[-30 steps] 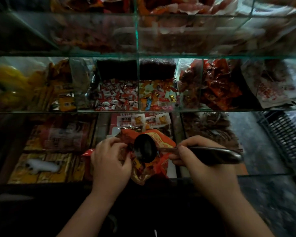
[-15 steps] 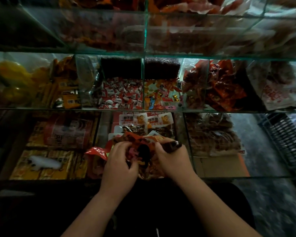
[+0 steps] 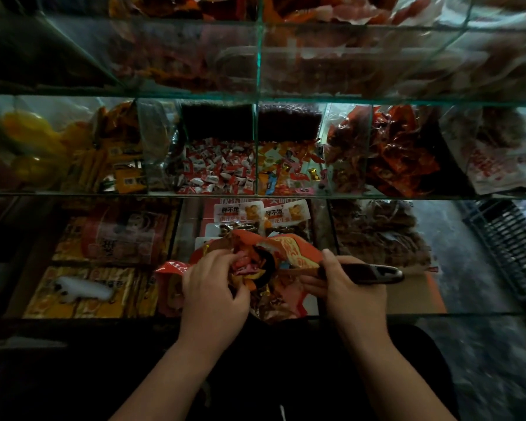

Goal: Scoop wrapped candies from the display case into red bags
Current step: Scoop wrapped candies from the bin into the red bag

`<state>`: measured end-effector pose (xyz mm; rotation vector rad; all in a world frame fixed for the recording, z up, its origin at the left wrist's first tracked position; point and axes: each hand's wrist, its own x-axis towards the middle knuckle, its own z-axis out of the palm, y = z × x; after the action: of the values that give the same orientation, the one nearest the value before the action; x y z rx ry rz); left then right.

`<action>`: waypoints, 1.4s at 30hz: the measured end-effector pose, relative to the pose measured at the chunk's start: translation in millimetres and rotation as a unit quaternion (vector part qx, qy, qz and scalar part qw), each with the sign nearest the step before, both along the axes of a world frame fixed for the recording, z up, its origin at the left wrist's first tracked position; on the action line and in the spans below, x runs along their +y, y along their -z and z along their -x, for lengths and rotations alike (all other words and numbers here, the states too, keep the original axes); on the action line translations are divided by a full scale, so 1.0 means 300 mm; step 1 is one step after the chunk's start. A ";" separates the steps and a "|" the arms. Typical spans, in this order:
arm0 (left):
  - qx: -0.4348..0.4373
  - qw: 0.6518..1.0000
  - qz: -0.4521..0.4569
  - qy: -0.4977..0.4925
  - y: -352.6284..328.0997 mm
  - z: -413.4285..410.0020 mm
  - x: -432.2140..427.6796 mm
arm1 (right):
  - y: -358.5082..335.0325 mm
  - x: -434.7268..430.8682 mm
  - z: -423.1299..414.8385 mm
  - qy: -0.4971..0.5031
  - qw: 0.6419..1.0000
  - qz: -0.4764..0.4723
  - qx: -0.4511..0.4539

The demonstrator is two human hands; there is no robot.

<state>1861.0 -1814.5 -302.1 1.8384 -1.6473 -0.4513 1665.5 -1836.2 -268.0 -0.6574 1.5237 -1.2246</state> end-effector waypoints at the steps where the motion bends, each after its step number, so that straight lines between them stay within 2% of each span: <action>1: -0.022 1.000 0.009 0.005 -0.005 0.005 -0.005 | -0.013 0.002 0.015 0.001 1.000 -0.002 0.005; 5: -0.029 0.998 0.020 0.056 -0.011 0.040 -0.044 | -0.066 0.017 0.084 -0.001 1.000 -0.013 -0.005; 11: -0.056 0.990 -0.081 0.098 0.010 0.090 -0.125 | -0.125 0.044 0.181 0.025 0.999 0.032 -0.013; 15: -0.061 0.987 -0.094 0.118 0.016 0.115 -0.141 | -0.154 0.060 0.197 0.016 0.998 0.059 -0.016; 23: -0.052 0.994 -0.061 0.068 0.032 0.122 -0.120 | -0.167 0.084 0.143 -0.048 0.996 0.069 -0.033; 28: -0.065 0.994 -0.069 0.046 0.055 0.122 -0.122 | -0.176 0.095 0.128 -0.079 0.992 0.095 0.015; 37: 0.011 0.991 -0.100 0.090 0.056 0.151 -0.133 | -0.204 0.119 0.148 -0.081 0.985 0.137 0.063; 42: 0.046 0.992 -0.064 0.096 0.047 0.161 -0.124 | -0.202 0.115 0.156 -0.051 0.992 0.110 0.021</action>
<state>1812.7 -1851.6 -316.3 1.7266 -1.7761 -0.7290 1618.8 -1801.8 -207.6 -0.9010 1.3827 -1.3187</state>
